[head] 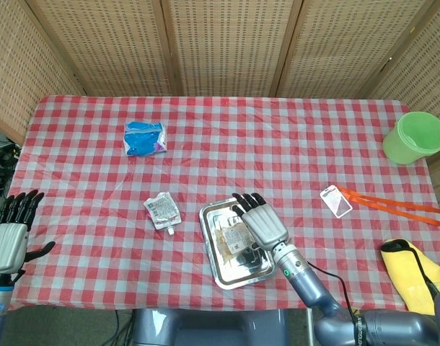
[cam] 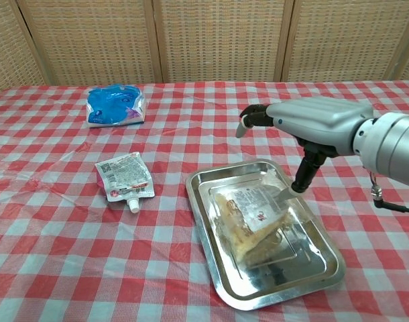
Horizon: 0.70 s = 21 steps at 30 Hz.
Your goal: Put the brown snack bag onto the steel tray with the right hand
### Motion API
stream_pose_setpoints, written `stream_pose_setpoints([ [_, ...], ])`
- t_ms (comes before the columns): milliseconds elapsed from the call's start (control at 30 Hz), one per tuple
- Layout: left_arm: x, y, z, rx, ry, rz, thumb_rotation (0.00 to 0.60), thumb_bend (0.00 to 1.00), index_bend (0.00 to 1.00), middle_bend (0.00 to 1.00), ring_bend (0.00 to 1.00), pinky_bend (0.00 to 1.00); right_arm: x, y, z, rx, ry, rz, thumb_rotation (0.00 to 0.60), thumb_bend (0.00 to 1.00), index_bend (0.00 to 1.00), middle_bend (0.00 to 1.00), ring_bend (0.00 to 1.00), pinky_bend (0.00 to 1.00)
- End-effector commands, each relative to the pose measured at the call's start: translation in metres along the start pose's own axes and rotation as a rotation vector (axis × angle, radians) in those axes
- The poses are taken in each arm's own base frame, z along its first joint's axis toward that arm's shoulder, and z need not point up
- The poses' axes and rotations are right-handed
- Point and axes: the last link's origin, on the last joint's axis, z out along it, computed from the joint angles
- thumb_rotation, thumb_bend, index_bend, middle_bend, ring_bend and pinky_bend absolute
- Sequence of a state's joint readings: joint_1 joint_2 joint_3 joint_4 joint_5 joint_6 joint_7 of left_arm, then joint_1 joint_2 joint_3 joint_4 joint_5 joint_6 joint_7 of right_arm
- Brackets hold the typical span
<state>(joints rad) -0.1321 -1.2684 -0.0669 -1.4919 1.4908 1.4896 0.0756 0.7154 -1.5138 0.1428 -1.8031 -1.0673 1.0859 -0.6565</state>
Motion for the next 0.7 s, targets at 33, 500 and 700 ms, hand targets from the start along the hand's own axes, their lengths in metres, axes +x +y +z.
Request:
stream_pose_setpoints([
  [33,0.000,0.000,0.000,0.001,0.000,0.001,0.600,0.00,0.00,0.00,0.00,0.00,-0.001,0.002,-0.001,-0.010,-0.011,-0.008,0.600,0.10,0.08,0.00,0.00,0.02],
  [500,0.002,0.001,-0.001,-0.003,0.014,-0.011,0.600,0.00,0.00,0.00,0.00,0.00,0.018,0.047,-0.017,-0.174,0.060,-0.056,0.600,0.10,0.03,0.00,0.00,0.00],
  [700,0.002,0.001,-0.002,-0.004,0.019,-0.012,0.600,0.00,0.00,0.00,0.00,0.00,0.027,0.085,-0.048,-0.243,0.140,-0.045,0.600,0.09,0.00,0.00,0.00,0.00],
])
